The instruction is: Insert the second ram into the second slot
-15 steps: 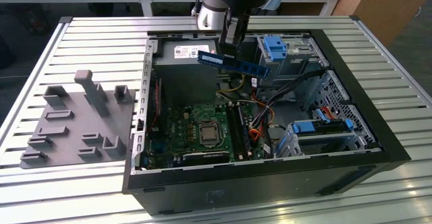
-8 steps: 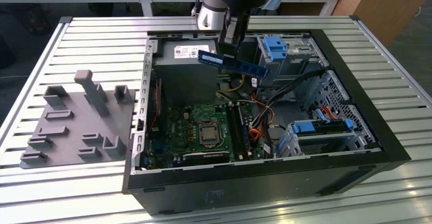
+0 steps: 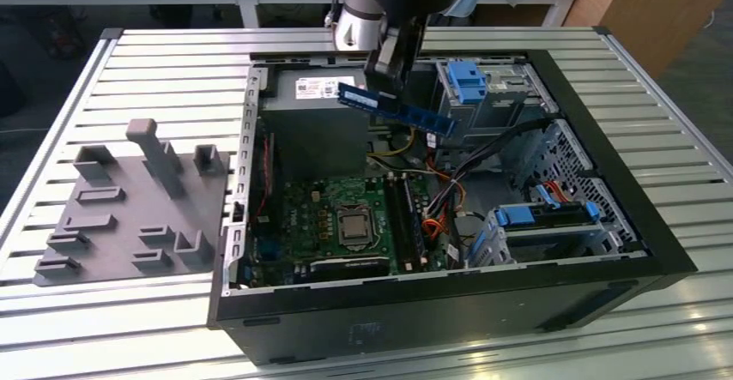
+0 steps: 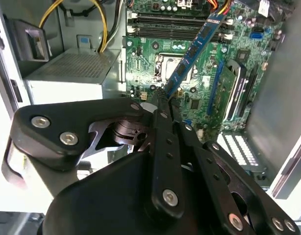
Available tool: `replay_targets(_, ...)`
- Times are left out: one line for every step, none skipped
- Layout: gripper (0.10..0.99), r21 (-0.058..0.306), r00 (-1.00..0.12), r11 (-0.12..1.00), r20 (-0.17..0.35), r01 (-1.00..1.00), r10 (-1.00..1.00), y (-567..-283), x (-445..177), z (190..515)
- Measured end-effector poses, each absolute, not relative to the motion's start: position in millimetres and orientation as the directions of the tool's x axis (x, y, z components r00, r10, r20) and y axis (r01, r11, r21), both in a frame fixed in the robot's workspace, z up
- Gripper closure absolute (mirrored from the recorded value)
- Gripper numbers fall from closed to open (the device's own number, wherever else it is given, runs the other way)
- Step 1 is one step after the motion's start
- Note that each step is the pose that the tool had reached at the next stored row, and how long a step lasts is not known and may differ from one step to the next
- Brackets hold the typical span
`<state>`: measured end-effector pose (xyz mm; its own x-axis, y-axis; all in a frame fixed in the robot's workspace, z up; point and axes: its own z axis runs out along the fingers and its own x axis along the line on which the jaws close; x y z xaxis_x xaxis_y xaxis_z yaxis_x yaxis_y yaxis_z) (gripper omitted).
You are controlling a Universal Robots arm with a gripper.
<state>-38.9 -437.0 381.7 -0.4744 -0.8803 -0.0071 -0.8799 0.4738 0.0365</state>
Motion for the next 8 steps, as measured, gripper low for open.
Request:
replay_targets(0.949,0.036,-0.487,0.486,-0.007,-0.873,-0.873,-437.0,-38.9,381.6)
replay_targets(0.949,0.036,-0.499,0.499,-0.006,-0.866,-0.866,-436.9,-38.9,381.5)
replay_targets(0.949,0.036,-0.512,0.511,-0.006,-0.859,-0.859,-437.0,-38.9,381.4)
replay_targets(0.949,0.036,-0.526,0.526,-0.006,-0.85,-0.85,-437.0,-38.9,381.4)
replay_targets(0.949,0.036,-0.539,0.539,-0.005,-0.842,-0.842,-437.0,-38.9,381.3)
replay_targets(0.949,0.035,-0.551,0.551,-0.005,-0.834,-0.834,-437.0,-38.9,381.2)
replay_targets(0.949,0.035,-0.565,0.564,-0.005,-0.825,-0.825,-437.0,-38.9,381.1)
replay_targets(0.949,0.035,-0.577,0.577,-0.005,-0.816,-0.817,-437.0,-38.9,381.0)
